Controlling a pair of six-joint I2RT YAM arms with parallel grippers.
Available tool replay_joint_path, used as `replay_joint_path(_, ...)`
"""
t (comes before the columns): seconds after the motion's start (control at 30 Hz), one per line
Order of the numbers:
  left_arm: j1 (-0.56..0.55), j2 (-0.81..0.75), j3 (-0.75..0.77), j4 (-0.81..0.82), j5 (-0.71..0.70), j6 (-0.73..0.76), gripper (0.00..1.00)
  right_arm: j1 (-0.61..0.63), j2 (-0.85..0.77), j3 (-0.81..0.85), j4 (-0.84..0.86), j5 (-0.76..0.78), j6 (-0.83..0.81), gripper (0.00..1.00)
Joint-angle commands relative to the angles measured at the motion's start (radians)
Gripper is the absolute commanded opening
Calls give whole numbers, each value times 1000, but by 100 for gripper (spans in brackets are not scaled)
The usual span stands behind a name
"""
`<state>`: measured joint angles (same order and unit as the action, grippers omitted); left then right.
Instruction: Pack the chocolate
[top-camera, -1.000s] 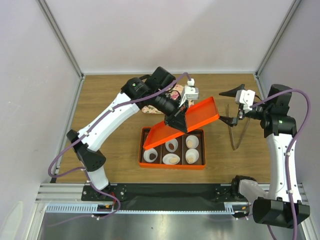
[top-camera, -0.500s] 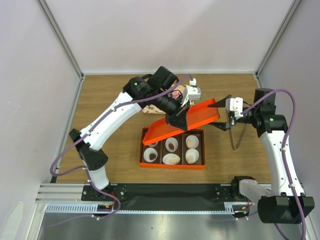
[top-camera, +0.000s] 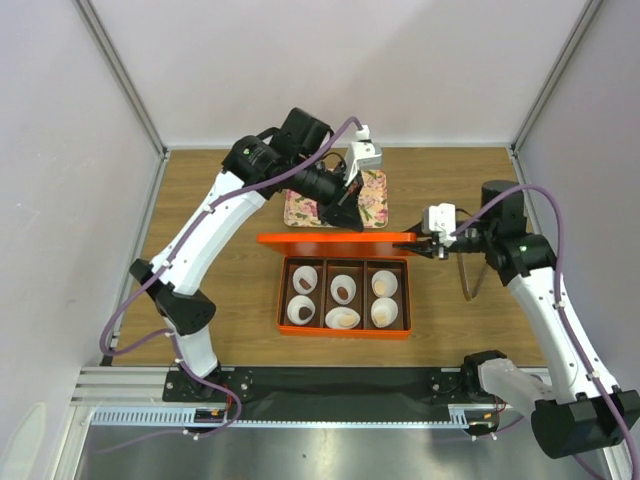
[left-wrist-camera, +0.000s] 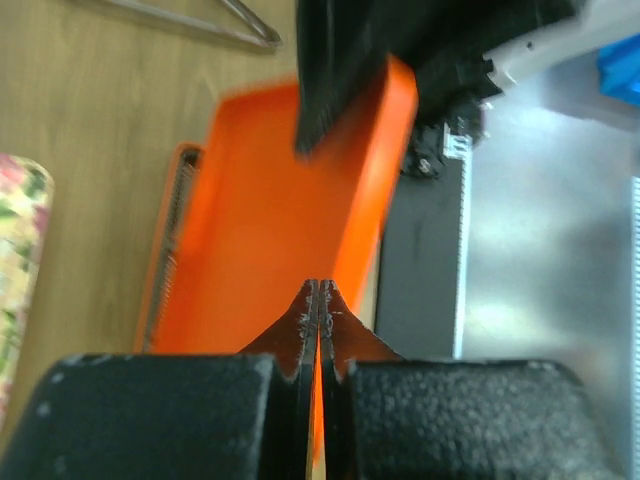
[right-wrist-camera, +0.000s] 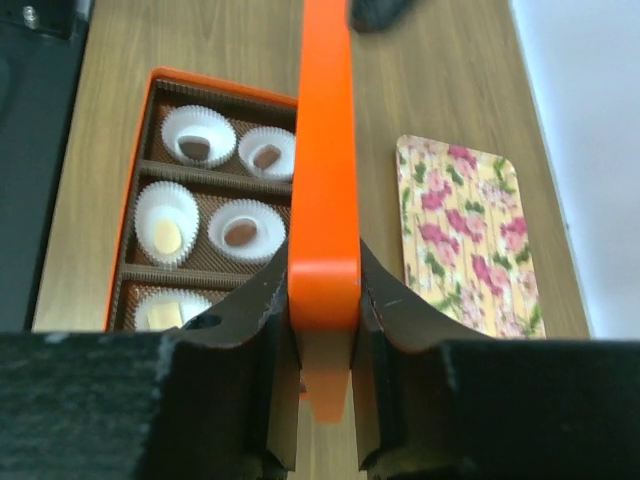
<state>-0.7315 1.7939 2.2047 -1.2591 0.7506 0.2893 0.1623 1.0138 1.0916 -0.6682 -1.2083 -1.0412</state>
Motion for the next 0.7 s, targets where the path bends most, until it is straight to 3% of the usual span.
replay_joint_path(0.0,-25,27,56,136,-28,-15,0,81,-56,-50,299,47,262,0)
replay_joint_path(0.03,-8,33,68,150,-48,-50,0,85,-70,-76,393,38,344,0)
replay_joint_path(0.1,13,35,82,225,-85,-106,13,91,-84,-110,582,47,472,0)
replay_joint_path(0.17,50,39,95,283,-154,-215,18,103,-72,-95,585,70,507,0)
replay_joint_path(0.2,58,42,105,317,-160,-260,31,105,-48,-79,575,75,501,0)
replay_joint_path(0.3,83,16,109,421,-140,-341,53,114,2,-1,535,101,513,0)
replay_joint_path(0.33,87,6,105,441,-158,-355,55,114,32,20,541,117,562,0)
replay_joint_path(0.37,89,-19,107,464,-195,-366,59,118,45,49,582,180,614,0)
replay_joint_path(0.5,135,-99,115,558,-423,-461,94,120,120,164,579,312,787,0)
replay_joint_path(0.6,194,-175,121,587,-651,-524,100,121,158,215,541,326,838,0)
replay_joint_path(0.67,237,-209,93,609,-710,-550,100,123,166,208,582,332,916,0)
